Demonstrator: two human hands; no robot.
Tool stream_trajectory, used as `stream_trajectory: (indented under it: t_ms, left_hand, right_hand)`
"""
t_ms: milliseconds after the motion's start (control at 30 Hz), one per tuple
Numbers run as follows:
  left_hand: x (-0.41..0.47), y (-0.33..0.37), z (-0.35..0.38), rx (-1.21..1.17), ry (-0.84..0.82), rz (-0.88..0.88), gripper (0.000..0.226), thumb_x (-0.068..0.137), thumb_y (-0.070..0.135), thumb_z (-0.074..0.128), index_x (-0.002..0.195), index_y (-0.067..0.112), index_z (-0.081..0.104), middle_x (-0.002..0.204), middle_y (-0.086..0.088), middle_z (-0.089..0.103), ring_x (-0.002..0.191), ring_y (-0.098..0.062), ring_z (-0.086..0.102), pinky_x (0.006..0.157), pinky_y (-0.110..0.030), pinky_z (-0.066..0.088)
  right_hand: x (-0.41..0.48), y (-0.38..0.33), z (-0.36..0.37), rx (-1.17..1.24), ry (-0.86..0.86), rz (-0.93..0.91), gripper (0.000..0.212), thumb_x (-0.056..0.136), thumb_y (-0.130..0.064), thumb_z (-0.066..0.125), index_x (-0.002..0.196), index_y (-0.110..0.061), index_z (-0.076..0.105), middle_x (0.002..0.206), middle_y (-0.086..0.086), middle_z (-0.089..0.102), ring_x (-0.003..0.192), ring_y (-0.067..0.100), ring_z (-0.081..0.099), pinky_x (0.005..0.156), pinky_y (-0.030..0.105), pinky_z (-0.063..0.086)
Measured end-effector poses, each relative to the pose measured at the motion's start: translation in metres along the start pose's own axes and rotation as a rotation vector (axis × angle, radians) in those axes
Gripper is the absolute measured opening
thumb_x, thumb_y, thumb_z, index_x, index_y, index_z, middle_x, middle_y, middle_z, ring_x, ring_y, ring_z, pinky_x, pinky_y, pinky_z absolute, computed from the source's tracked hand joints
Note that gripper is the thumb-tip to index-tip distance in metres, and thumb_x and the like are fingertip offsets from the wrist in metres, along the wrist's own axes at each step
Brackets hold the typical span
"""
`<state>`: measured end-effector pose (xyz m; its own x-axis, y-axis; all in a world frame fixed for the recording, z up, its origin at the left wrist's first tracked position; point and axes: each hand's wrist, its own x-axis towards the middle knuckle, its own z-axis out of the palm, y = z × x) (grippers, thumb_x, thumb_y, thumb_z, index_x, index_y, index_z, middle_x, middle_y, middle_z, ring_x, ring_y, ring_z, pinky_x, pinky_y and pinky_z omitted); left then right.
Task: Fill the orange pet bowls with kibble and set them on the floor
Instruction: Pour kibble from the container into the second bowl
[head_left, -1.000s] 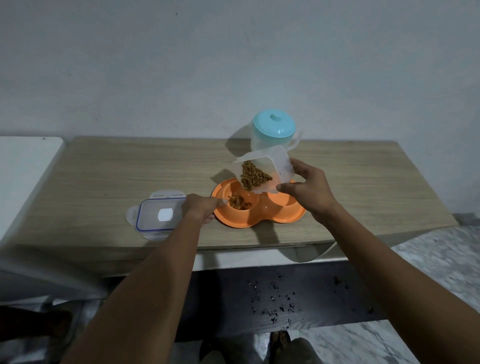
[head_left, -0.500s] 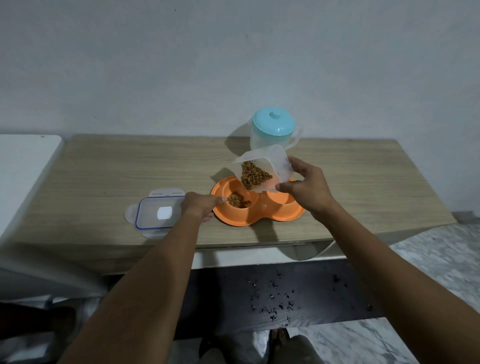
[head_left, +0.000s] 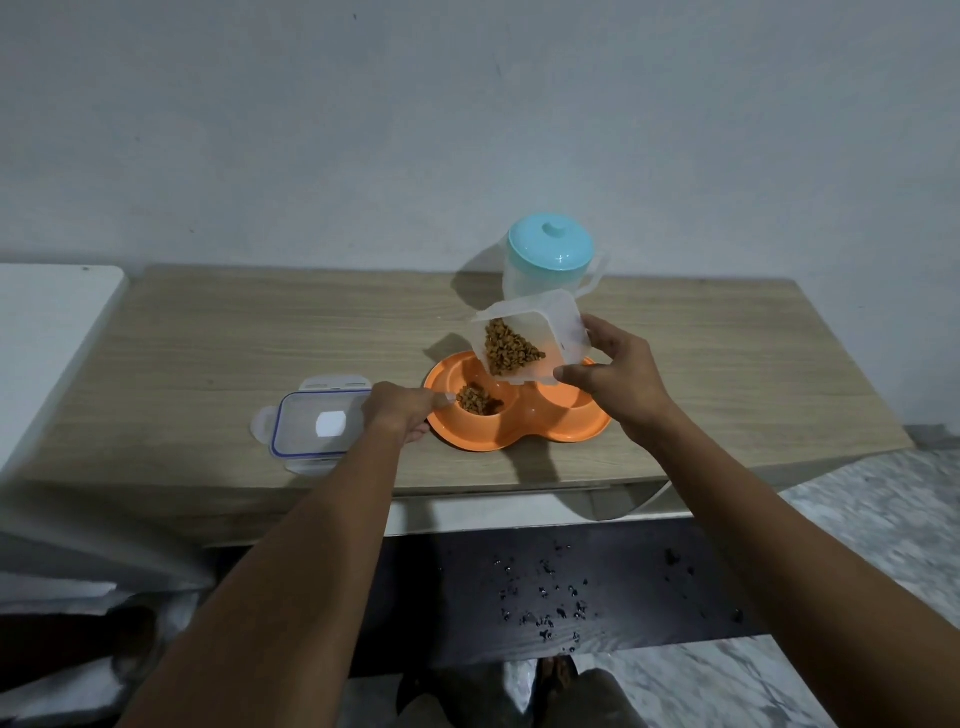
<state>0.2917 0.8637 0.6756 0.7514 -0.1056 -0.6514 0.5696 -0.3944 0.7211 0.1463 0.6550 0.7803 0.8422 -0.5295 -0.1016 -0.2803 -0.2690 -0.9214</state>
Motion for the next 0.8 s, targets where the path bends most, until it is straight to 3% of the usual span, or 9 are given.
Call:
stream_trajectory:
  t_ms: [533,667,800]
  left_hand:
    - [-0.006,0.003,-0.001,0.003,-0.005,-0.005,0.062,0.063,0.029,0.092,0.11,0.0,0.064,0.098,-0.015,0.071,0.083,-0.024,0.07,0.073,-0.034,0.06]
    - [-0.01,0.004,-0.002,0.009,-0.002,-0.008,0.063,0.062,0.03,0.092,0.111,0.001,0.065,0.099,-0.014,0.071,0.083,-0.023,0.071,0.07,-0.033,0.059]
    - [-0.011,0.006,-0.002,0.016,-0.012,-0.018,0.063,0.062,0.03,0.092,0.111,0.001,0.065,0.098,-0.014,0.071,0.084,-0.024,0.07,0.071,-0.034,0.06]
  right_hand:
    - [0.003,0.011,0.002,0.055,0.005,-0.013,0.073,0.071,0.005,0.083,0.138,-0.02,0.064,0.129,-0.004,0.068,0.125,0.016,0.061,0.106,0.049,0.053]
    - [0.002,0.014,0.001,0.287,0.004,0.094,0.064,0.078,0.012,0.075,0.135,-0.016,0.064,0.121,0.013,0.073,0.109,0.035,0.072,0.092,0.049,0.061]
    - [0.002,0.017,0.001,0.56,-0.008,0.248,0.052,0.088,0.01,0.067,0.138,-0.004,0.059,0.118,0.02,0.074,0.1,0.032,0.076,0.083,0.034,0.063]
